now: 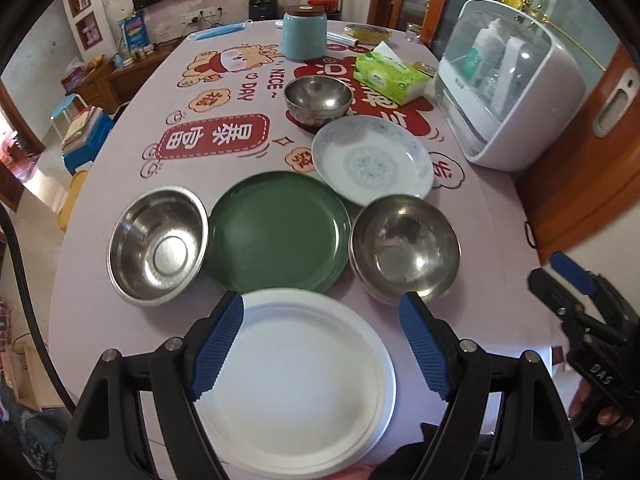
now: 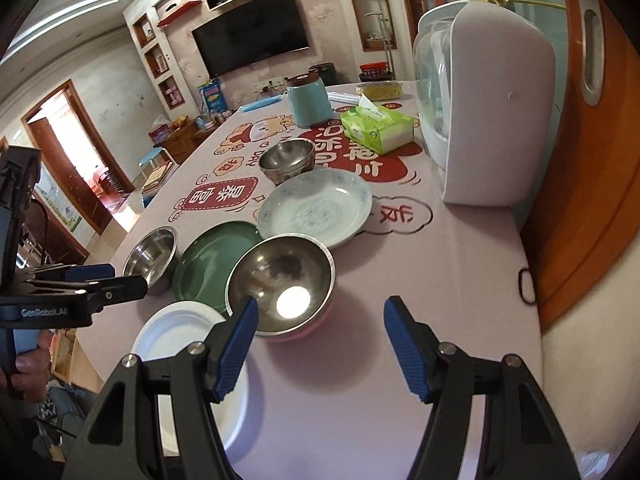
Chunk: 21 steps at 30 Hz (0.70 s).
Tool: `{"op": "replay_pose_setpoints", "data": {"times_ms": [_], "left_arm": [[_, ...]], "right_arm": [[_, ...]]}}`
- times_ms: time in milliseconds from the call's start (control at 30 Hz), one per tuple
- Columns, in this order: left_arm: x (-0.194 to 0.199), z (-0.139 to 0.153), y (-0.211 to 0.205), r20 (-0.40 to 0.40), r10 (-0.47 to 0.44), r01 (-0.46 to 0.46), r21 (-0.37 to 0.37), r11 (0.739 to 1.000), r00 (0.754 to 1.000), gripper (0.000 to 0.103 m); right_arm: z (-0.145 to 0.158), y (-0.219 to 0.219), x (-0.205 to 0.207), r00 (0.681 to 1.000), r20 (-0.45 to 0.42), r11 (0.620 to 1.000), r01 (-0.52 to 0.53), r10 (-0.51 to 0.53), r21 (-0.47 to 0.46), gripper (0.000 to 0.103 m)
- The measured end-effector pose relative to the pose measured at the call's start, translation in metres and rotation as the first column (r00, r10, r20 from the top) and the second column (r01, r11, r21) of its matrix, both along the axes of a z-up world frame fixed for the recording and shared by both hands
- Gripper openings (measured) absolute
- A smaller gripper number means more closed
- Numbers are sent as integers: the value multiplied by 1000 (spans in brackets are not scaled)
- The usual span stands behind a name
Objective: Organize plates and bowls
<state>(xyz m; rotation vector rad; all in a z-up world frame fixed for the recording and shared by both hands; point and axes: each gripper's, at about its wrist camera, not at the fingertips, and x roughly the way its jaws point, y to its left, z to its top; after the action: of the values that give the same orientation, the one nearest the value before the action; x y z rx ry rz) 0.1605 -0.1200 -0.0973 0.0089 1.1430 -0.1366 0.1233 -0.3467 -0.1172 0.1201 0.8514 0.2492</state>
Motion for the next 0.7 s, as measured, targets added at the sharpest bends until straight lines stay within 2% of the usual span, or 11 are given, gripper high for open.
{"op": "replay_pose_setpoints", "data": {"times_ms": [533,700], "left_arm": [[94,-10,-26,-21,91,-89,101,991,996,79],[123,-17,-27,-28,111,-108,90,990,993,79]], "right_arm": [[-6,-52,92,998,-61,997,33,-29,64,65],[-19,-54,114,997,-77,997,15,-9,74,65]]}}
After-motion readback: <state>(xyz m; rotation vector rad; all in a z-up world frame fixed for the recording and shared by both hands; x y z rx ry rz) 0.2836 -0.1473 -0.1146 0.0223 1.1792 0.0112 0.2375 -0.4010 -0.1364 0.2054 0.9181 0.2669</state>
